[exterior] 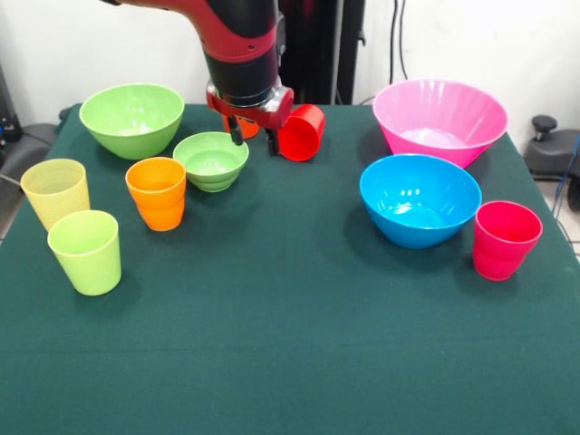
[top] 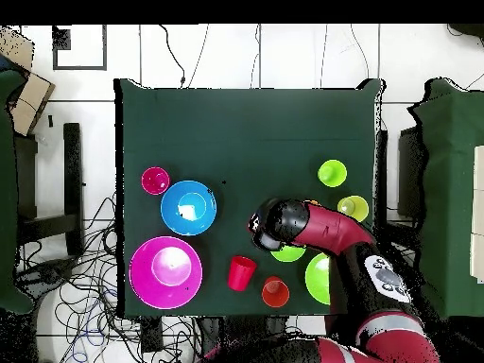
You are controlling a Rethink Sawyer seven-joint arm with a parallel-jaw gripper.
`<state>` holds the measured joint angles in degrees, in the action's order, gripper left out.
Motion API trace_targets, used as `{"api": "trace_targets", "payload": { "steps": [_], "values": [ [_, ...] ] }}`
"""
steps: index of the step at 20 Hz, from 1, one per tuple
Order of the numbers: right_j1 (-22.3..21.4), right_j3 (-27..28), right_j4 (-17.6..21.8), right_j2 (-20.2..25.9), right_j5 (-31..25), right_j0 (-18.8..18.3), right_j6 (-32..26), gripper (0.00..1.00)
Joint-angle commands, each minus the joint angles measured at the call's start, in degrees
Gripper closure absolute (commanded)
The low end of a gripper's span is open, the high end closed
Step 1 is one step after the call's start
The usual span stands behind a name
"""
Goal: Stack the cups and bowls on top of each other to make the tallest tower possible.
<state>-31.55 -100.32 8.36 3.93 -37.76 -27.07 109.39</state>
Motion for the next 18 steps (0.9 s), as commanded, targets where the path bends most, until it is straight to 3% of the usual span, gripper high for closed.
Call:
{"api": "trace_targets", "payload": {
  "steps": [1, 18],
  "values": [
    [1.9, 0.8, 3.4, 1.6, 4.3, 1.8, 2.5, 0.00],
    [2.4, 0.0, 3.9, -0.4, 7.7, 3.4, 3.7, 0.00]
  ]
}}
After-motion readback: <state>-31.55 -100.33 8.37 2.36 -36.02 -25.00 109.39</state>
